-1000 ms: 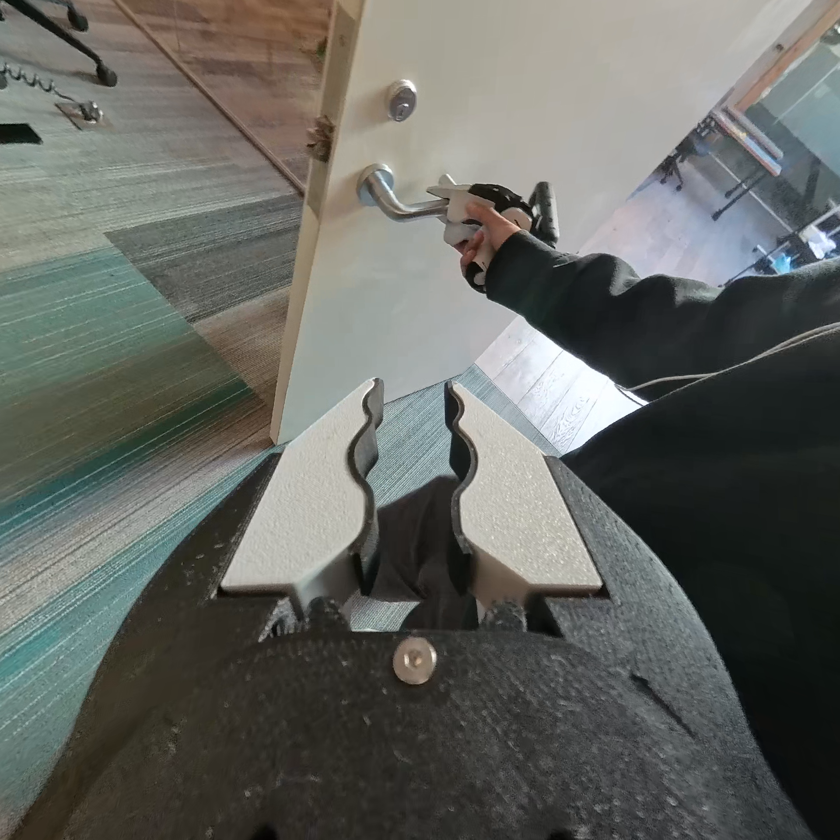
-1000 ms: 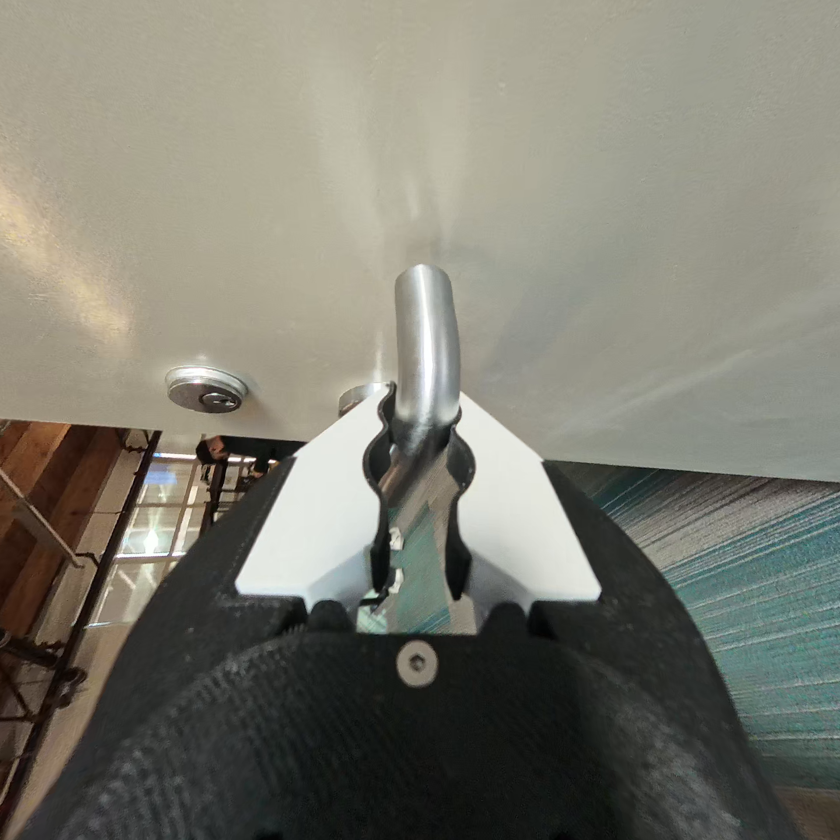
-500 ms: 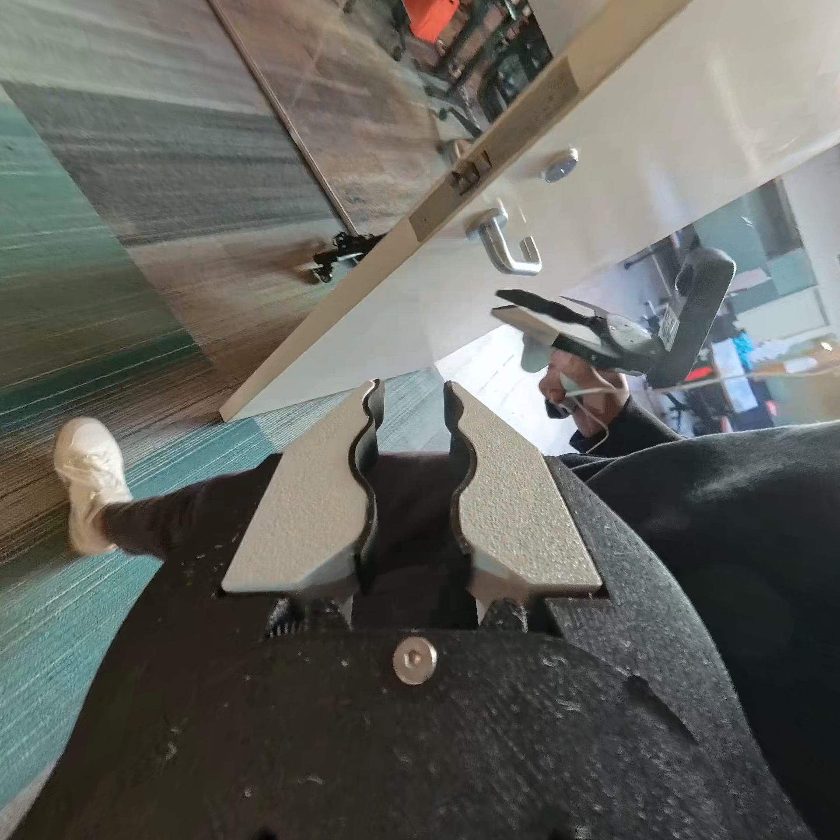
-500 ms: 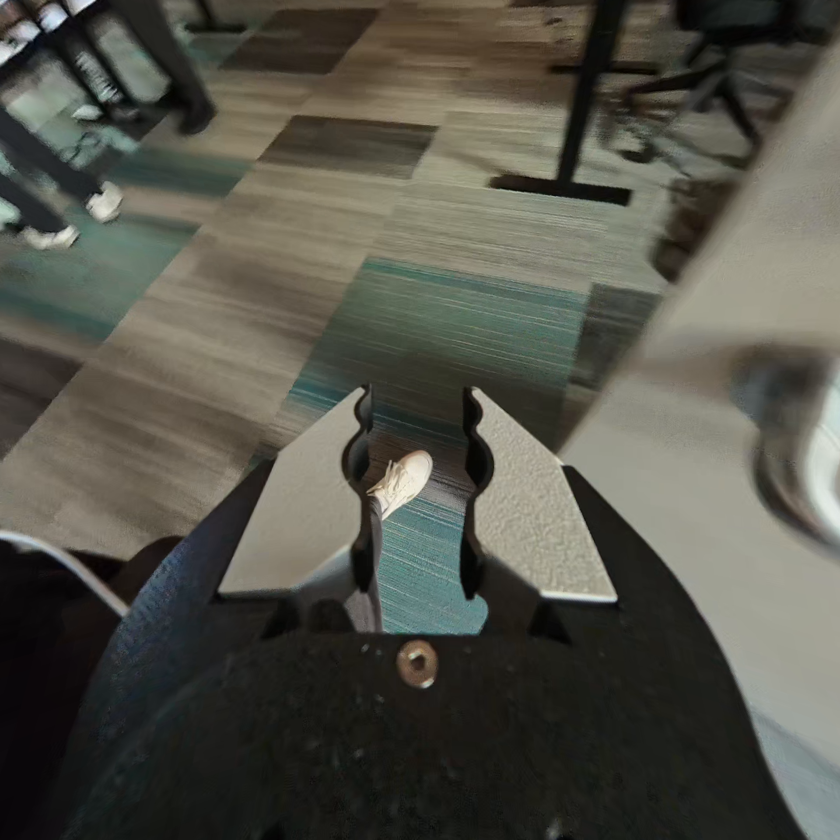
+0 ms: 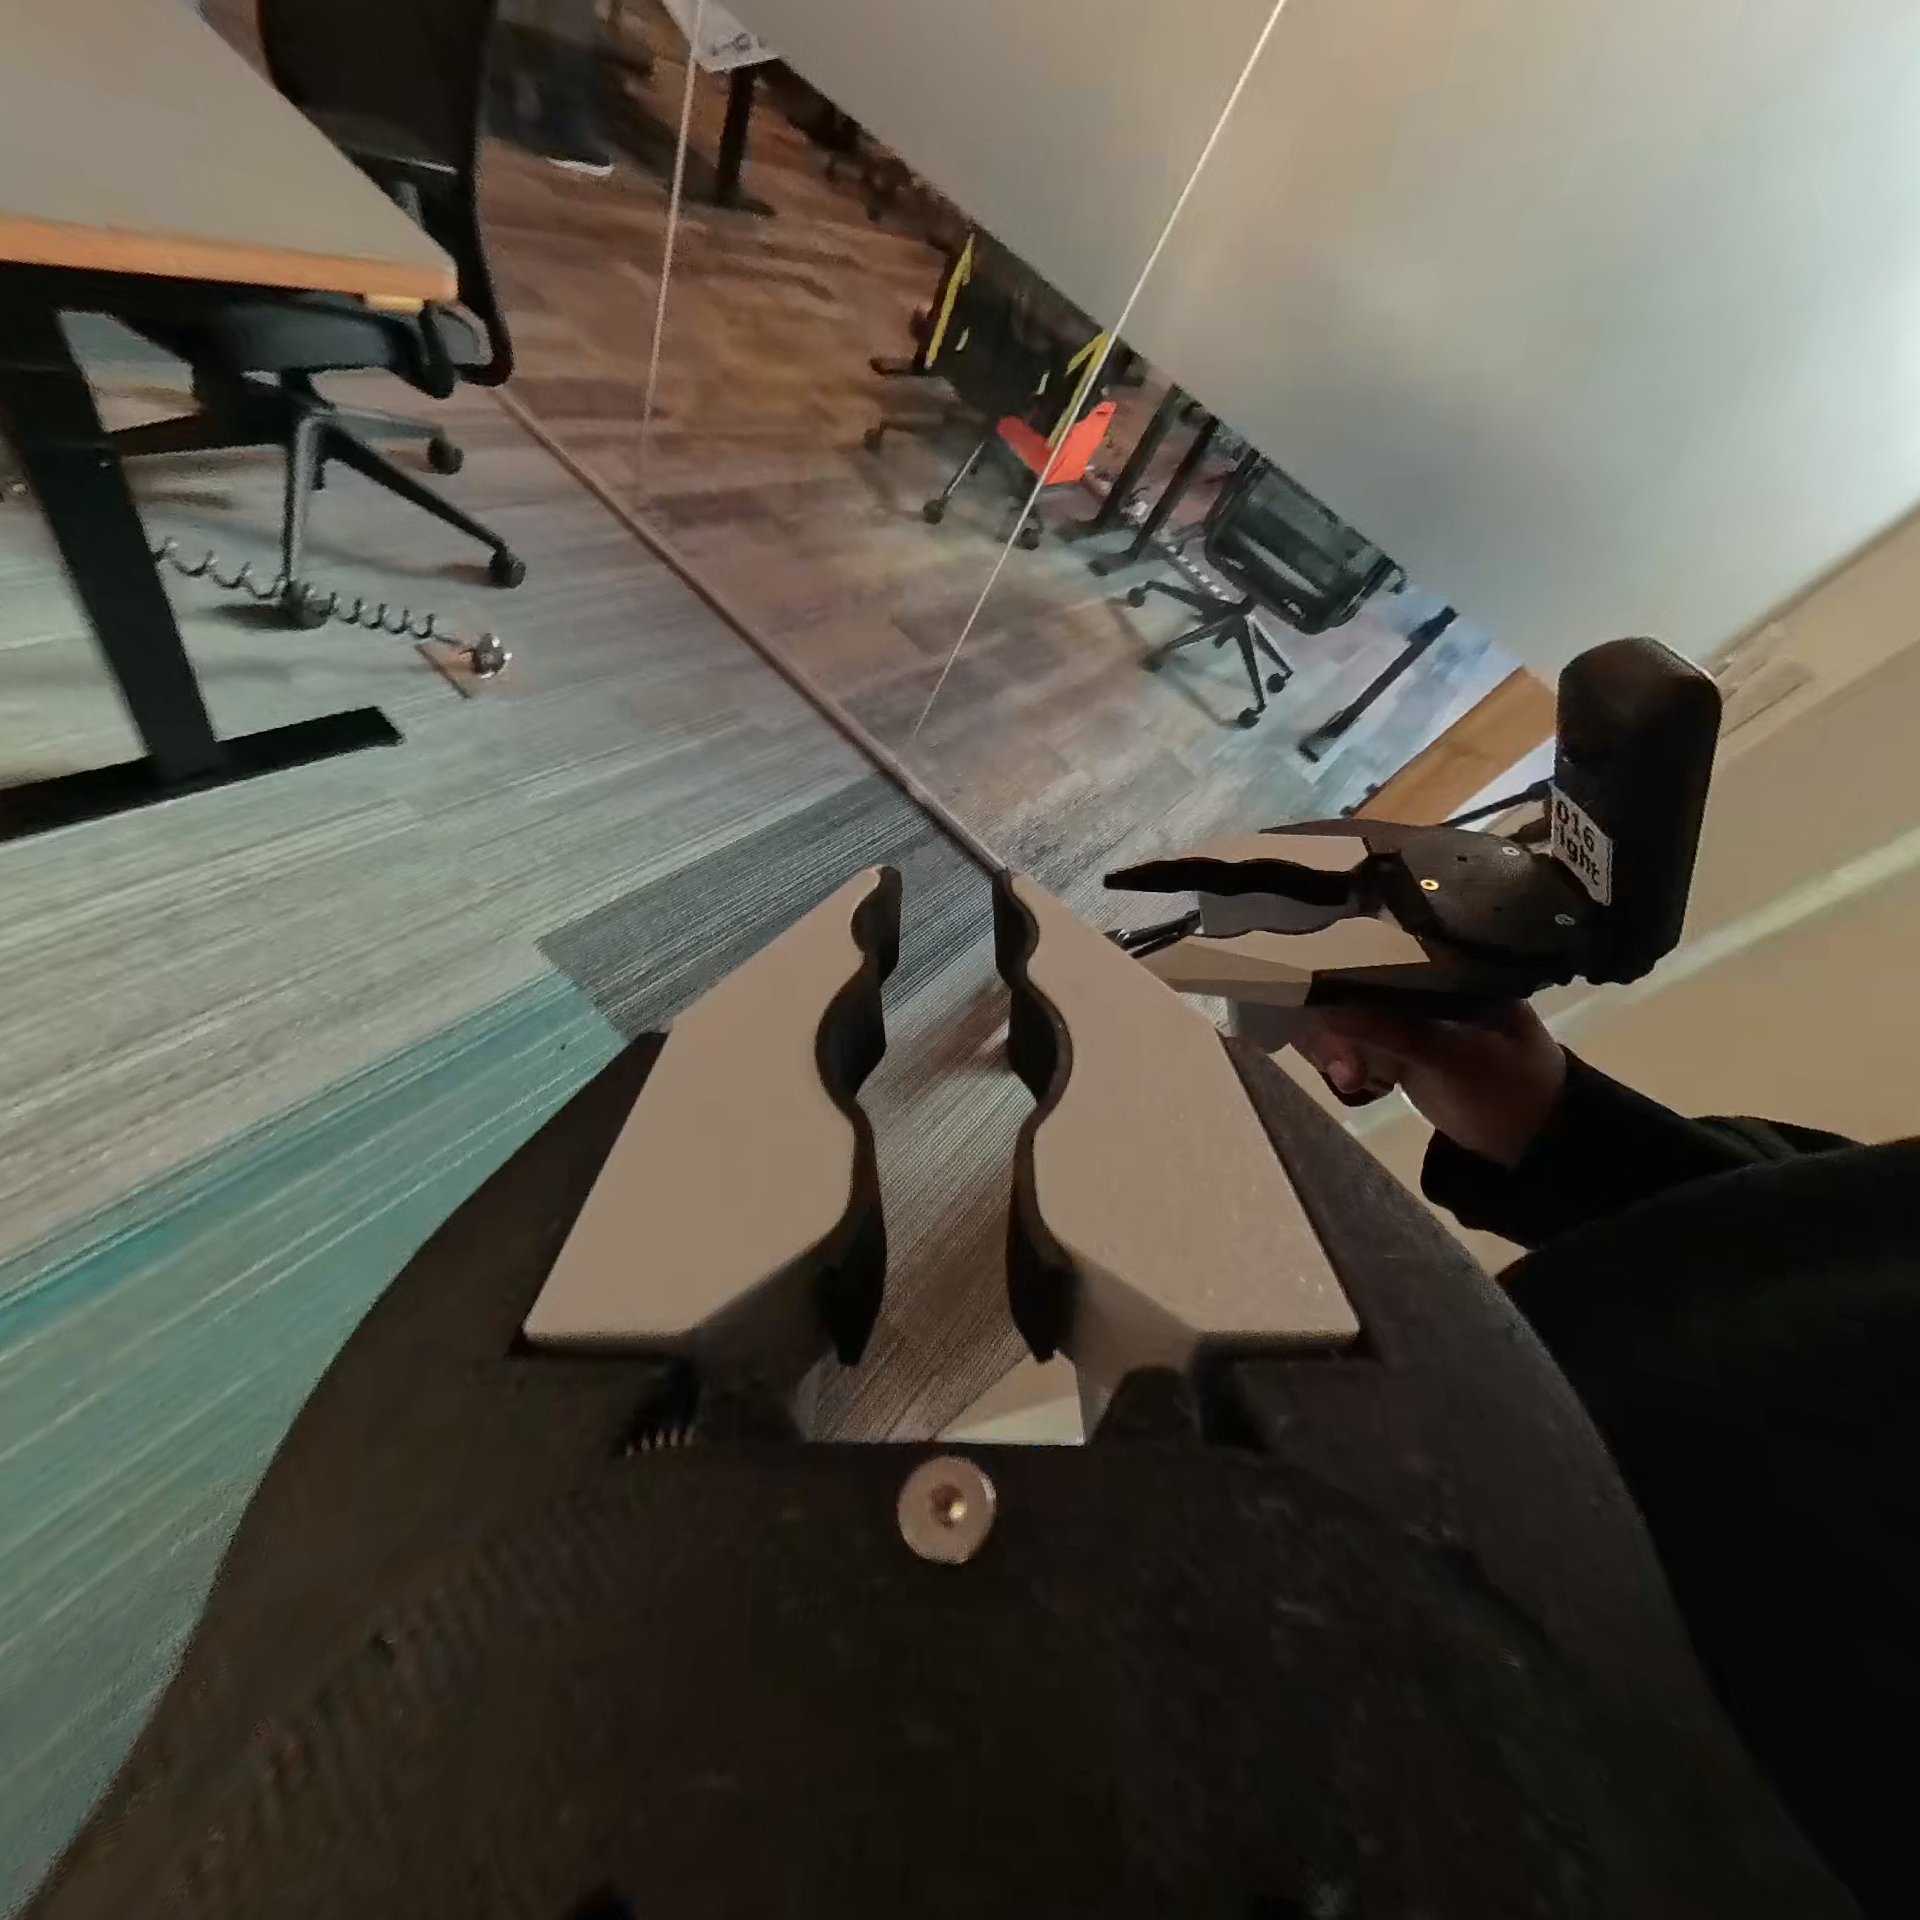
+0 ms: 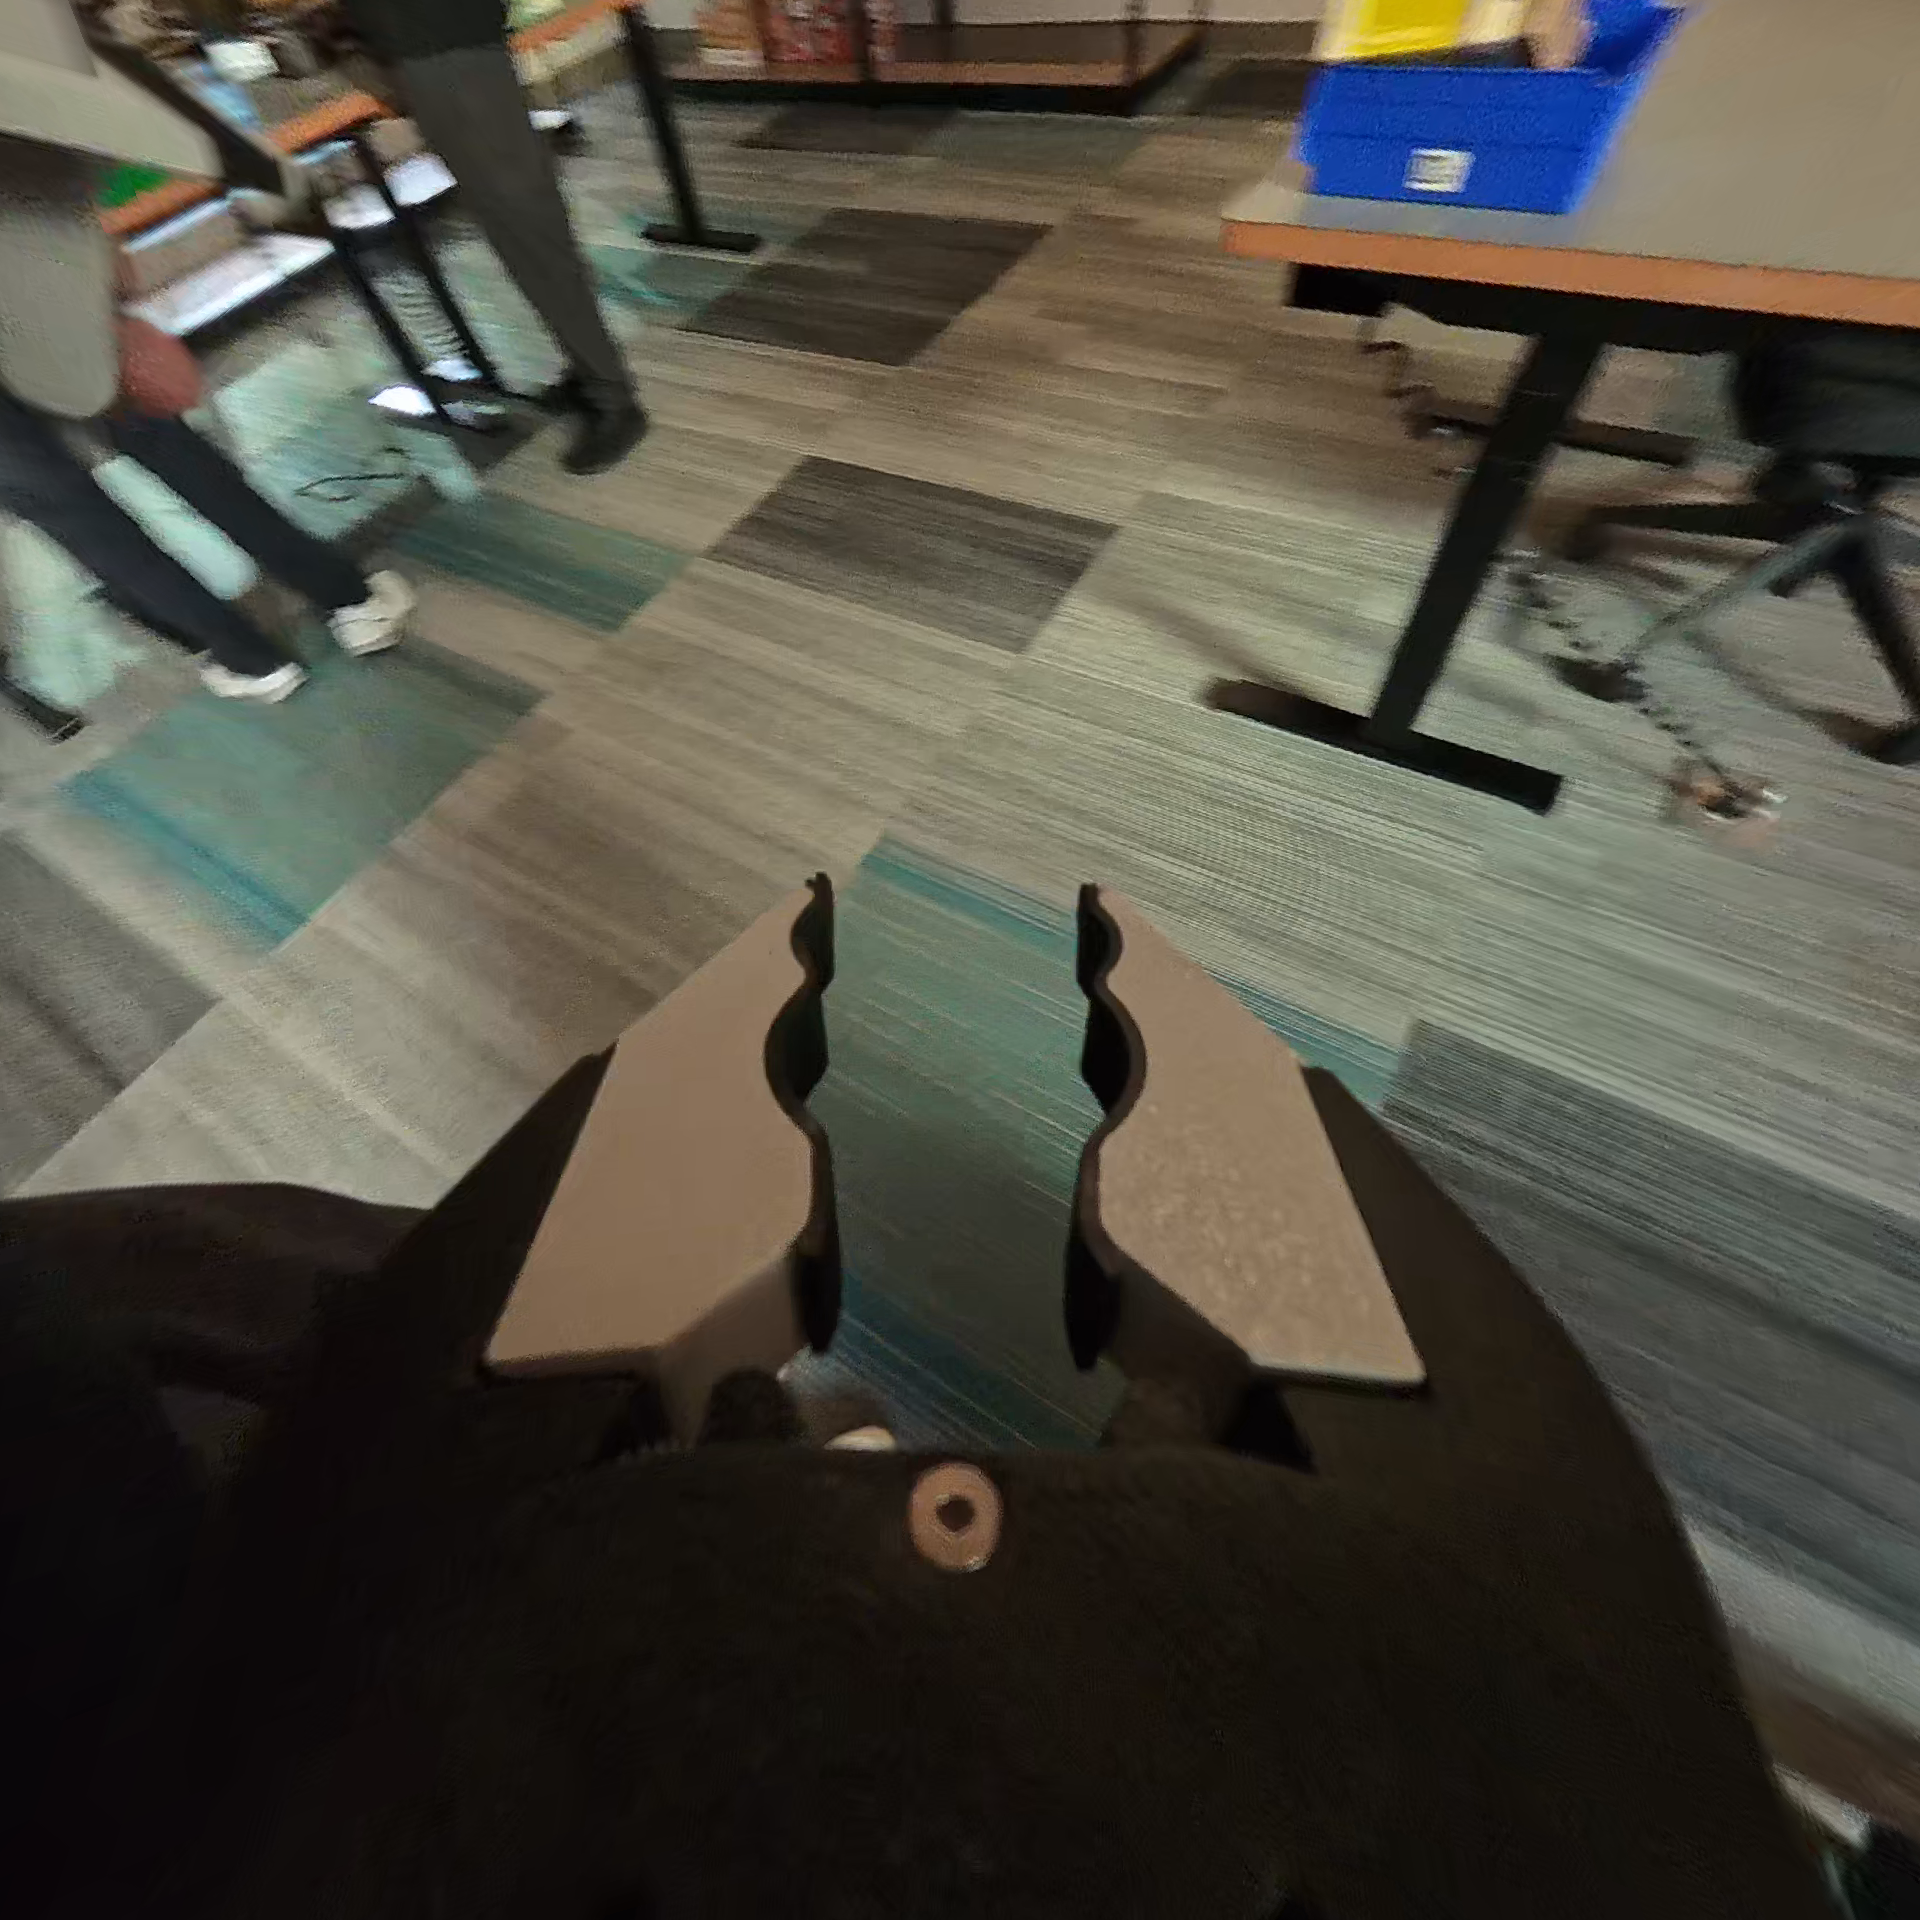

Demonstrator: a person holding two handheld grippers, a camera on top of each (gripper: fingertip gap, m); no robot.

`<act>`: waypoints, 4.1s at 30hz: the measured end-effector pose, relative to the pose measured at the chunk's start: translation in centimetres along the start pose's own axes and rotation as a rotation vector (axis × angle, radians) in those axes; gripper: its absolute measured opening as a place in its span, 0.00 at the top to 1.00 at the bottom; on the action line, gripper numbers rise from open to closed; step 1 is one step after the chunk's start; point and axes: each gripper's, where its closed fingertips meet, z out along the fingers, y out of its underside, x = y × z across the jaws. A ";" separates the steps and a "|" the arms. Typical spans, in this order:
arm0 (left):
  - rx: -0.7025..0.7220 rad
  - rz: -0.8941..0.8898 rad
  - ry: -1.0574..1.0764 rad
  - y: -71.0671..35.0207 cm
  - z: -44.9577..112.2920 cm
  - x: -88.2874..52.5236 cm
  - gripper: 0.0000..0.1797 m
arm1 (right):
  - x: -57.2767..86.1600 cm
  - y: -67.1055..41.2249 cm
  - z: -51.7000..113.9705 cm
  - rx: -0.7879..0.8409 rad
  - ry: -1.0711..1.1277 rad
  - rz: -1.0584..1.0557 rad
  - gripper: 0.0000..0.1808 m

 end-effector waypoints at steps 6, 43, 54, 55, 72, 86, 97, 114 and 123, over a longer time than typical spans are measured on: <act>-0.113 0.009 0.108 -3.0 11.4 -7.4 0.87 | 13.3 -3.2 4.1 0.121 0.158 0.283 0.71; 0.002 -0.227 0.002 -42.1 40.2 -72.9 0.72 | 46.8 -50.6 72.2 0.074 0.108 -0.066 0.64; -0.300 0.095 0.587 -46.1 59.1 -60.3 0.70 | 54.7 -33.9 42.3 0.054 1.052 0.280 0.64; -0.308 0.117 0.628 -45.9 61.1 -57.4 0.69 | 55.1 -32.3 39.6 0.064 1.118 0.294 0.65; 0.012 0.328 0.136 -52.9 100.2 -37.1 0.53 | 88.4 -25.3 15.2 0.057 1.065 0.299 0.63; 0.143 0.293 -0.482 -71.6 146.2 -56.7 0.44 | 123.3 -48.6 26.2 0.125 0.870 -0.174 0.78; -0.070 0.103 -0.615 -67.8 152.4 -60.7 0.90 | 141.1 -61.4 41.6 0.265 0.000 -0.240 0.74; -0.099 0.042 -0.443 -62.4 142.8 -57.5 0.88 | 141.9 -74.4 60.2 0.244 -0.357 -0.242 0.74; -0.045 -0.005 -0.343 -63.3 141.9 -58.6 0.88 | 142.0 -82.1 78.6 0.118 -0.377 -0.534 0.59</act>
